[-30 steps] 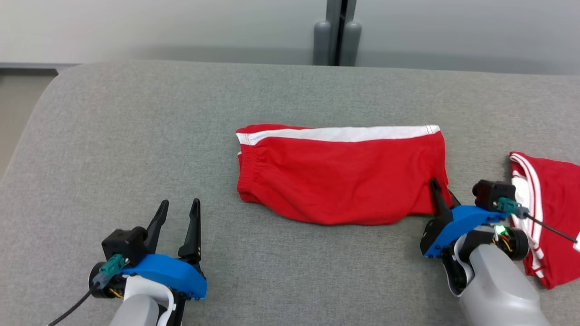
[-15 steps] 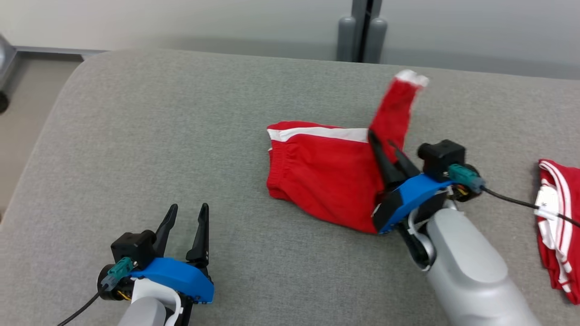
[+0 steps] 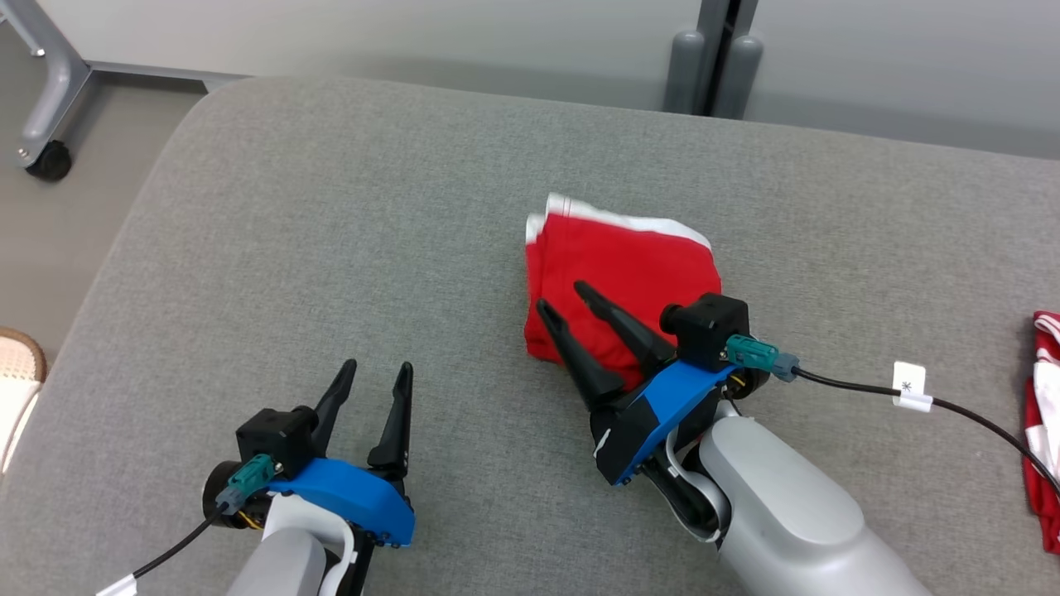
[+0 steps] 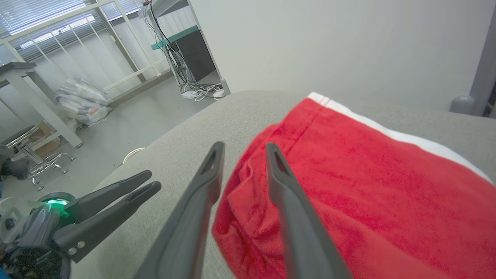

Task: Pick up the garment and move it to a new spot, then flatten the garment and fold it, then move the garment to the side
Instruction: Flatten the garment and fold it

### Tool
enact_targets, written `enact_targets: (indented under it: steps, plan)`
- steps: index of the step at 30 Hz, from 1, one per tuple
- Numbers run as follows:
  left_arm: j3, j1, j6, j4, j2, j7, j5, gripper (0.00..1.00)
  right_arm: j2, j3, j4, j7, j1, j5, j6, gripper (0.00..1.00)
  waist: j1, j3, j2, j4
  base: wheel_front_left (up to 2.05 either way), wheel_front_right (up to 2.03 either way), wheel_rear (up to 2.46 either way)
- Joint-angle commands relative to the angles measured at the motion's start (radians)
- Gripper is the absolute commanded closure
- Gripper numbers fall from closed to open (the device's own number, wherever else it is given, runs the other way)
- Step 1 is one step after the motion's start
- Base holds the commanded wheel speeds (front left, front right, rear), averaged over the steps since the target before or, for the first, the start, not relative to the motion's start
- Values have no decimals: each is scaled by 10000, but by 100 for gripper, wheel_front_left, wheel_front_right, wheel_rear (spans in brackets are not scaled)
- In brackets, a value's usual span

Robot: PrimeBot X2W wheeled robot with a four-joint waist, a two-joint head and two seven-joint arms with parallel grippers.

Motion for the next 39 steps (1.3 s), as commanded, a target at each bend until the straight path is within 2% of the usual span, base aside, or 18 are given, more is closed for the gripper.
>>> enact_targets:
  steps: [1,5,13,18,24,39]
  plan:
    - [-5,-235,29,-36,27,-43,64,0,-64,-1,-30,-114,-112,47,5,0,0,-41,-1,-60,0,0,0]
    - [310,-142,29,-166,121,-43,274,0,-64,-343,1,-299,-44,-58,5,0,0,-187,-1,-391,0,0,0]
    - [1597,373,223,-757,50,-43,1320,0,-34,-4031,-1278,-310,1516,-2534,5,0,0,-467,-1,-1287,0,0,0]
    - [2249,708,385,-1098,-59,-43,1974,0,-38,-5307,-1979,-307,2705,-3322,5,0,0,-657,-1,-1754,0,0,0]
    - [2717,1114,465,-1308,-141,-43,2636,0,-41,-5884,-2362,-308,3673,-3545,5,0,0,-900,-1,-2129,0,0,0]
    - [3220,2254,848,-1512,-399,-43,3496,0,-45,-5896,-2225,-309,4844,-3632,5,0,0,-1776,-1,-2400,0,0,0]
